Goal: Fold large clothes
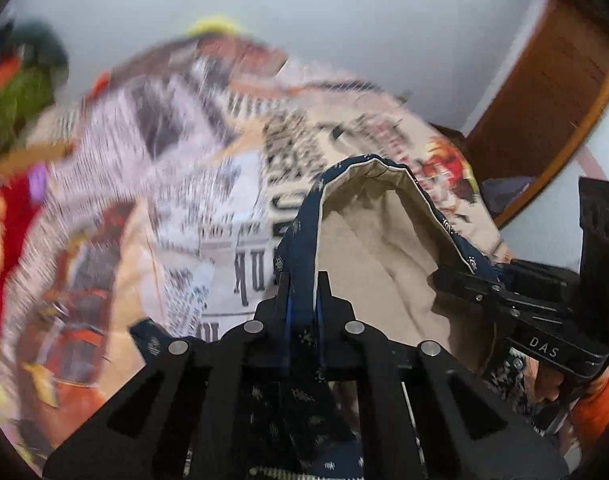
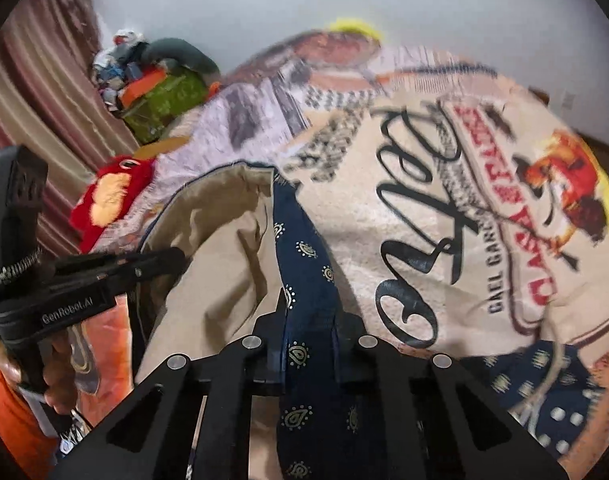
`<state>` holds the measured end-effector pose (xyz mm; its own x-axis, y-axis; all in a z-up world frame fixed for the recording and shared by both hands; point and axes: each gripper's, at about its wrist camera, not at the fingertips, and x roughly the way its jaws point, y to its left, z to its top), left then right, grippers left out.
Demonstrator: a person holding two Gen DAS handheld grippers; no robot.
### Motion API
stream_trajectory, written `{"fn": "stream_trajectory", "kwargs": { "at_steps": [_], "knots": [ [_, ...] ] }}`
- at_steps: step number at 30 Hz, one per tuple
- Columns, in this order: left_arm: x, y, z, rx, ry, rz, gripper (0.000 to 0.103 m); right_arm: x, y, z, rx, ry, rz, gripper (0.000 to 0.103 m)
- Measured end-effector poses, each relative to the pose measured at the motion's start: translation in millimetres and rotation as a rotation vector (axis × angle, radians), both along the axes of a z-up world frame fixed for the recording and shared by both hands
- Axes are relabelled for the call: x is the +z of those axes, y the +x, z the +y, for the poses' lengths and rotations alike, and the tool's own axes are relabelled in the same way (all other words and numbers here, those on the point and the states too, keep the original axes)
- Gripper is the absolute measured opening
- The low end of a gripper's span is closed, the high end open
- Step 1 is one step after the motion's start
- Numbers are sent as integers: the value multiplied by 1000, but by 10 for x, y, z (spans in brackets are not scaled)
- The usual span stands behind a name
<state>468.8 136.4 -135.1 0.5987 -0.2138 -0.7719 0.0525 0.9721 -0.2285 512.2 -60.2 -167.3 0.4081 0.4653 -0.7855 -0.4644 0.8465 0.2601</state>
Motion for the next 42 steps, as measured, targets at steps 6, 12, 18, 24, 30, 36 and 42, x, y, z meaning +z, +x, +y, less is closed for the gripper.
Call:
{"fn": "stream_trajectory", "kwargs": {
  "at_steps": [6, 12, 18, 24, 30, 36, 42],
  "knots": [
    [535, -583, -202, -66, 37, -120, 8, 509, -591, -229, 49, 29, -87, 13],
    [425, -905, -336, -78, 129, -80, 8, 567, -1148, -329, 96, -5, -92, 13],
    [46, -1132, -278, -60, 58, 60, 30, 321, -1583, -403, 147, -56, -65, 13],
    [-72, -1442, -249, -47, 99, 60, 49, 103, -1886, -452, 230, -99, -30, 13],
    [-188, -1394, -180, -1, 123, 73, 54, -115, -2048, -544, 273, -144, 25, 13],
    [-228, -1108, -281, 1, 119, 60, 54, -213, -2016, -645, 239, -125, 83, 13],
    [-197, -741, -375, 26, 181, 28, 22, -207, -1987, -700, 209, -96, 99, 13]
  ]
}}
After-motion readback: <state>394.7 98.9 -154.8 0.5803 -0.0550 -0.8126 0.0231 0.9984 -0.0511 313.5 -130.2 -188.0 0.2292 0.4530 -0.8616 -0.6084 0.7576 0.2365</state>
